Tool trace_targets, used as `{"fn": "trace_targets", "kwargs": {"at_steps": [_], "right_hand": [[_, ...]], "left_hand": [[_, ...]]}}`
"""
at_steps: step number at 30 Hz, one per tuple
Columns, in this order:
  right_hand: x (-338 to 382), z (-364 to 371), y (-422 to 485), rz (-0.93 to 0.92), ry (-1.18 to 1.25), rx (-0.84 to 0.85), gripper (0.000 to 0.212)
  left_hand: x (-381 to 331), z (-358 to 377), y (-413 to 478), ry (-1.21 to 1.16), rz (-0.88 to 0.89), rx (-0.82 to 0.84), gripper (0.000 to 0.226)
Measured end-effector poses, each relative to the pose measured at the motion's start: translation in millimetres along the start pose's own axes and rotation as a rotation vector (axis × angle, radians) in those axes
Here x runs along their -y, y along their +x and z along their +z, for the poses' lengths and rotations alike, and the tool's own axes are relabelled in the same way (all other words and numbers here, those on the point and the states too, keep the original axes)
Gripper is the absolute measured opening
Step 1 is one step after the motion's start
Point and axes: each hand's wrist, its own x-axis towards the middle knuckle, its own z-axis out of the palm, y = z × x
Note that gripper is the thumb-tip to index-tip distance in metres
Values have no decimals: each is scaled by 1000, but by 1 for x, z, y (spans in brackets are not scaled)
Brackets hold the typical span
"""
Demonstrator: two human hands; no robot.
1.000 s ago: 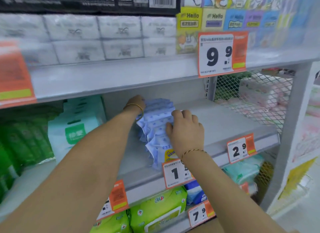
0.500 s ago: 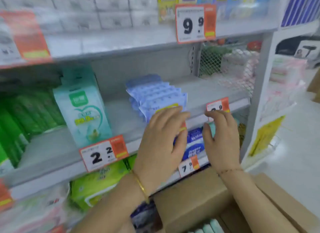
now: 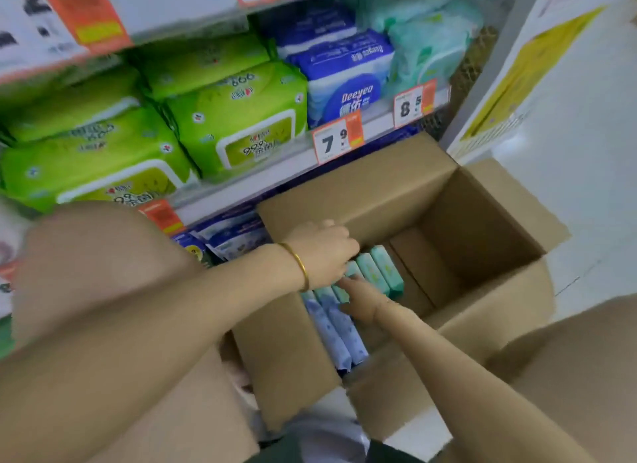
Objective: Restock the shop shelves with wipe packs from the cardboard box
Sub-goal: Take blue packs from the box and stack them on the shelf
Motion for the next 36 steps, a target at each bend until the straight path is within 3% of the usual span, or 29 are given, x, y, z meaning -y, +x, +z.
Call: {"fn": "trace_targets", "kwargs": {"at_steps": [2,4,10,13,16,20,22,25,27,29,33,36], "right_hand": [[2,26,13,-16,-74,130,60],[2,34,15,37,-88,124,49],[-18,21,13,153,135,-9,29],[-21,-10,4,255,255,-199,23],[-19,-61,-15,274,630,-312,8],[-10,-125,-56,174,1182,-316,10],[-2,-145,-73,110,1312,-313,16],[22,-167,-96,-1,1396,-296,18],[42,-182,-109,-86,1376,-302,31],[64,-201,-124,-165,1287,-391,36],[110,-240,-146,-446,932,-652,13],[147,-270,-152,-569,725,-868,28]], "left_hand": [[-2,2,4,-13,5,20,30],[-1,1,7,-18,3,40,31],[6,2,9,10,-16,61,31],[5,1,8,-48,-23,67,34],[2,-4,5,-169,-33,93,42],[3,-12,-1,-267,3,121,84],[4,-16,-2,-238,18,-77,86],[9,-32,-2,-355,47,-488,55],[13,-49,-8,-481,20,-658,42],[20,-71,-19,-652,-32,-807,40],[36,-126,-43,-866,-85,-1055,41],[43,-166,-60,-881,-72,-1235,40]]}}
